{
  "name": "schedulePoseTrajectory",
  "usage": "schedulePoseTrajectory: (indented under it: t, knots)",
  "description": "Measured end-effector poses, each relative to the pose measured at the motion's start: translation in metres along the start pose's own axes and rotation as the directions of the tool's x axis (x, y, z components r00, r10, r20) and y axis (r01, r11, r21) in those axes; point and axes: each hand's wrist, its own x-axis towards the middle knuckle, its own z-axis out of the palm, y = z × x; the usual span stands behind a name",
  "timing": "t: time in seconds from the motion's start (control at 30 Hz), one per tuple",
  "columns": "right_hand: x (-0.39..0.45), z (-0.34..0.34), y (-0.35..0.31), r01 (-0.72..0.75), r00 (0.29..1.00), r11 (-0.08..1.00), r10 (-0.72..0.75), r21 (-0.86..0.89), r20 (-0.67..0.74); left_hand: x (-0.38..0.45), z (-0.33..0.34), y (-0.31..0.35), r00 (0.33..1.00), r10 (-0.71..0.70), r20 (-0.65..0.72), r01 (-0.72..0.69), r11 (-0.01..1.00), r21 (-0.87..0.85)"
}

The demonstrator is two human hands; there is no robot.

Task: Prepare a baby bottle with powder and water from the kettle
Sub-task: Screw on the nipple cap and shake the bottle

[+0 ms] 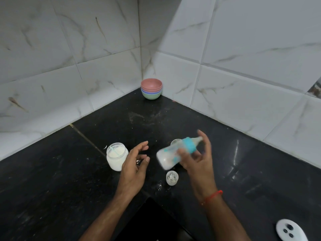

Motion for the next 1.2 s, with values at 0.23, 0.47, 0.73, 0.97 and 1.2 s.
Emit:
schedulePoseTrajectory:
  t: [0.23, 0.47, 0.73, 0.97, 1.2]
  knots:
    - [0.002, -0.001, 0.004, -0.216, 0.913, 0.696, 0.392, 0.685, -0.111, 0.000, -0.002, -0.001, 1.000, -0.003, -0.008, 0.003, 1.000, -0.001]
    - [-0.002, -0.012, 0.003, 0.508, 0.839, 0.555, -0.148, -0.659, 0.523, 0.003, 0.000, -0.001, 1.000, 0.007, 0.010, -0.007, 1.000, 0.016]
    - [0.003, 0.003, -0.019, -0.186, 0.978, 0.878, 0.210, 0.440, -0.006, 0.003, -0.001, -0.001, 1.000, -0.005, -0.008, 0.005, 1.000, 0.001]
    - [0.005, 0.003, -0.016, -0.182, 0.969, 0.710, 0.246, 0.681, 0.003, 0.002, -0.001, -0.001, 1.000, 0.001, -0.005, -0.001, 1.000, 0.011]
    - [0.004, -0.013, 0.000, 0.563, 0.742, 0.509, 0.037, -0.652, 0.669, 0.001, 0.004, -0.002, 1.000, -0.002, 0.019, 0.002, 1.000, 0.019]
